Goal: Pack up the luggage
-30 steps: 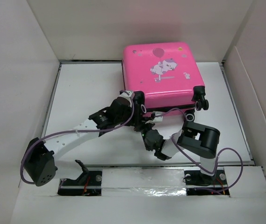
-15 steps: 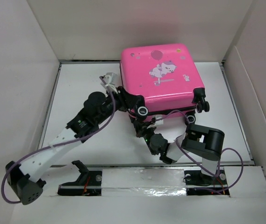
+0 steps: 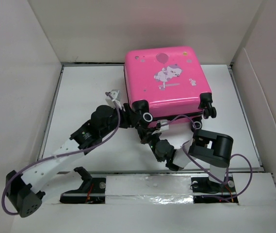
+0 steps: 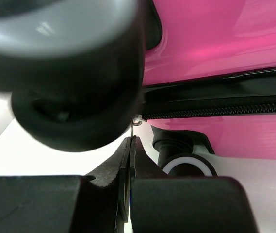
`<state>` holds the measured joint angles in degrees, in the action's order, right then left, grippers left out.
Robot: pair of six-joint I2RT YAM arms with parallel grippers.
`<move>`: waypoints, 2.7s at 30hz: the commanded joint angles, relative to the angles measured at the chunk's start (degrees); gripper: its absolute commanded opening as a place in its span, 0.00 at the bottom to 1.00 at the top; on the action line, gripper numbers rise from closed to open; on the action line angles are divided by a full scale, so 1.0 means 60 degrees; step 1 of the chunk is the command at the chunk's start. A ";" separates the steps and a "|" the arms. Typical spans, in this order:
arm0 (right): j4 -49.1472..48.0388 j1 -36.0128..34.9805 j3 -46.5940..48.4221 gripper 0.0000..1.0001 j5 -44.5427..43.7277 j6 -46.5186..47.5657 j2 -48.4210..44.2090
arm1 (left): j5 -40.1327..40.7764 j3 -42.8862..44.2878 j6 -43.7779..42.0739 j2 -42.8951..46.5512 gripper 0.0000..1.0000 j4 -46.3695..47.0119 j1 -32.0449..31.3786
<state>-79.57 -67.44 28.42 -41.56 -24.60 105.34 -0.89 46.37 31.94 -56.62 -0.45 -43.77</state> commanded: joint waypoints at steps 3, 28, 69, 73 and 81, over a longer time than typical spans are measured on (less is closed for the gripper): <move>-0.2839 -0.0699 -0.0240 0.00 0.1462 0.0028 -0.0344 | 0.0996 -0.1002 0.0491 0.1758 0.64 0.0660 0.0000; -0.1051 -0.0977 0.0696 0.00 0.2165 0.0481 -0.0477 | -0.0599 -0.0406 0.0521 -0.0802 0.01 0.2199 -0.0322; 0.9026 -0.2458 -0.0006 0.97 -0.0969 0.0731 -0.8311 | -0.0453 -0.0359 0.0418 -0.0159 0.01 0.1569 0.0337; 0.9846 -0.1784 -0.0196 0.73 -0.0619 0.0658 -0.9410 | -0.0409 -0.1163 0.0623 0.0515 0.00 0.1511 0.0337; 1.0727 -0.0099 0.0344 0.78 0.1679 0.0863 -0.9574 | -0.0876 -0.1547 0.0711 0.0078 0.00 0.1846 0.0337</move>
<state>-19.31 -70.50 27.53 -38.15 -20.69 46.30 -4.36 37.34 35.73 -54.54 7.42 -41.67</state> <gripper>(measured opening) 0.744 0.003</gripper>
